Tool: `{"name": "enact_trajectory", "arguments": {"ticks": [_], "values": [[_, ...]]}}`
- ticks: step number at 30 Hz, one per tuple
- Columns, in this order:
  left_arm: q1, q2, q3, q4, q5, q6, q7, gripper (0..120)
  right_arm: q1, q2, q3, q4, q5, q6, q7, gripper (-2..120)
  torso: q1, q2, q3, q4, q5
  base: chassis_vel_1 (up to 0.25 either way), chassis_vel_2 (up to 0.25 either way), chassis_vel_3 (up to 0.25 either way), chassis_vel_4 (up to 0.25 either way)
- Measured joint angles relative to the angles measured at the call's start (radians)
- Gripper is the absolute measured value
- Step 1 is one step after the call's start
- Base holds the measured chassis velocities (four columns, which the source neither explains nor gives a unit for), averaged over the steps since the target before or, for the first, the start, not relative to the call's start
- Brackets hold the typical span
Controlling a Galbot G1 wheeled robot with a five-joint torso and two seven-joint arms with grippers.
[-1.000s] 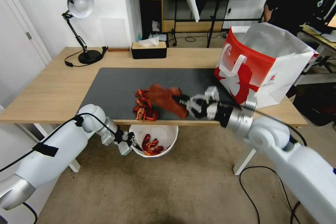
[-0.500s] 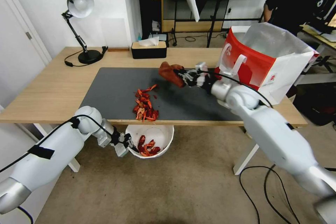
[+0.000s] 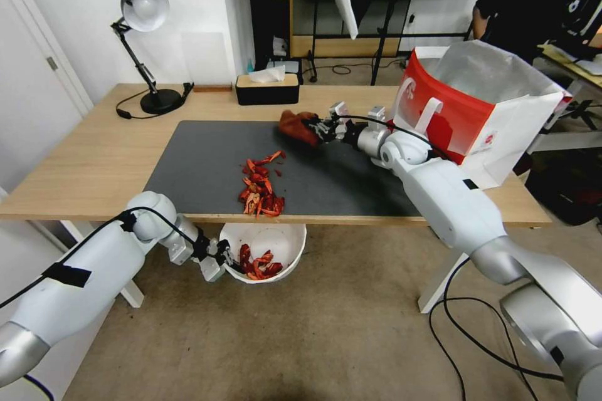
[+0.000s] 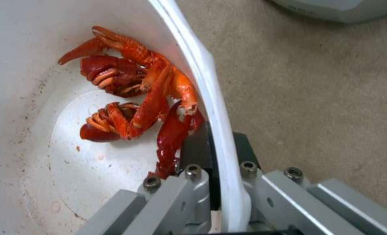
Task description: Sweep shrimp from table into container with towel, then put container into takeout bag.
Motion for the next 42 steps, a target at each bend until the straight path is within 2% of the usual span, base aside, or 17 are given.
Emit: {"name": "enact_trajectory", "arguments": {"ticks": [6, 9, 15, 19, 42], "values": [[0.028, 0.006, -0.028, -0.005, 0.001, -0.003, 0.000, 0, 0.025, 0.043, -0.008, -0.072, -0.047, 0.019, -0.095, 0, 0.000, 0.000, 0.000, 0.0003, 0.0000, 0.000, 0.000, 0.000, 0.000], [0.033, 0.008, -0.034, -0.005, 0.001, -0.003, 0.000, 0, 0.027, 0.054, -0.014, -0.081, -0.056, 0.020, -0.123, 0, 0.000, 0.000, 0.000, 0.0006, 0.0000, 0.000, 0.000, 0.000, 0.000], [0.039, 0.012, -0.044, -0.008, 0.001, -0.003, -0.001, 0, 0.025, 0.068, -0.022, -0.092, -0.080, 0.020, -0.178, 0, 0.000, 0.000, 0.000, -0.0003, -0.0001, 0.000, 0.000, 0.000, 0.000], [0.057, 0.022, -0.063, -0.016, 0.000, -0.003, -0.004, 0, 0.017, 0.082, -0.028, -0.103, -0.088, 0.029, -0.220, 0, 0.000, 0.000, 0.000, 0.0003, 0.0000, 0.000, 0.000, 0.000, 0.000], [0.078, 0.037, -0.095, -0.018, -0.002, -0.008, -0.012, 0, 0.015, 0.098, -0.068, -0.109, -0.081, 0.038, -0.399, 0, 0.000, 0.000, 0.000, 0.0001, 0.0000, 0.000, 0.000, 0.000, 0.000]]}}
